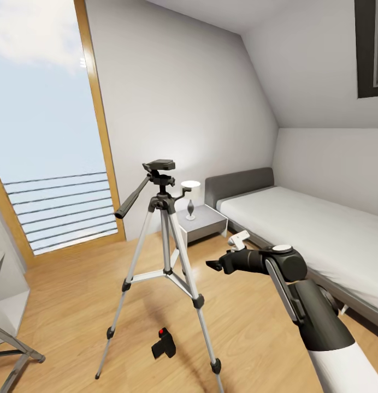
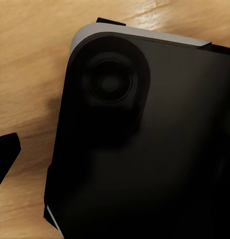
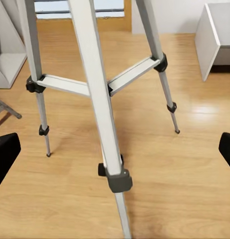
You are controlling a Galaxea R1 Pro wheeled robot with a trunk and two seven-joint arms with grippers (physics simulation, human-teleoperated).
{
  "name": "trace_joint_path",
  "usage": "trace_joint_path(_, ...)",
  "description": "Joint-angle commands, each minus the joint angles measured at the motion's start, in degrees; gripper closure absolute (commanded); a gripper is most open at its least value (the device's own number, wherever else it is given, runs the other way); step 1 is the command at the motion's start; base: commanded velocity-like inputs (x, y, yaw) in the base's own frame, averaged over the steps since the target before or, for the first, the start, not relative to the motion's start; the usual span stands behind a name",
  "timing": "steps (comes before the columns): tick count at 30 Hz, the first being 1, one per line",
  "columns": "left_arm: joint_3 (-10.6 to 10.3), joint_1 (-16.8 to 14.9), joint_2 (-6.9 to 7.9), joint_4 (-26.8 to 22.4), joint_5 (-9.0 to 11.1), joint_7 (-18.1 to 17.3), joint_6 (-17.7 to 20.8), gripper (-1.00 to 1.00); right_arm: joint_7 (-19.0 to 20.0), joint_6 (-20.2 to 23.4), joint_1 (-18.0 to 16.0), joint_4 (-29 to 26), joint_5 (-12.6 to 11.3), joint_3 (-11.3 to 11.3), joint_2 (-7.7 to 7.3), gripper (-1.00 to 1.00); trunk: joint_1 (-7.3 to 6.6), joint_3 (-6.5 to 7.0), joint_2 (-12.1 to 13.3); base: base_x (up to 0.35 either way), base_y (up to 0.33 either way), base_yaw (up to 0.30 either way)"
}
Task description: Attach the digital camera to the camera tripod in the bedroom.
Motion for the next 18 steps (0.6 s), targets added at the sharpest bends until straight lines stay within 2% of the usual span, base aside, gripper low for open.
trace_joint_path(1,0.1,0.0,-0.02,0.0,0.3,0.1,-0.1,-1.00,0.3,0.2,-0.1,0.0,0.3,0.1,-0.04,-1.00,0.01,-0.06,0.0,0.100,0.000,0.000)
trace_joint_path(9,0.2,0.0,-0.02,0.0,0.3,0.1,-0.1,-1.00,0.9,0.2,0.0,0.0,-0.1,0.5,-0.09,-1.00,0.01,-0.06,0.0,0.155,0.000,0.000)
trace_joint_path(18,0.2,0.0,-0.02,0.0,0.3,0.1,-0.1,-1.00,1.4,0.2,0.0,0.0,-0.4,1.3,-0.07,-1.00,0.01,-0.06,0.0,0.039,0.000,0.000)
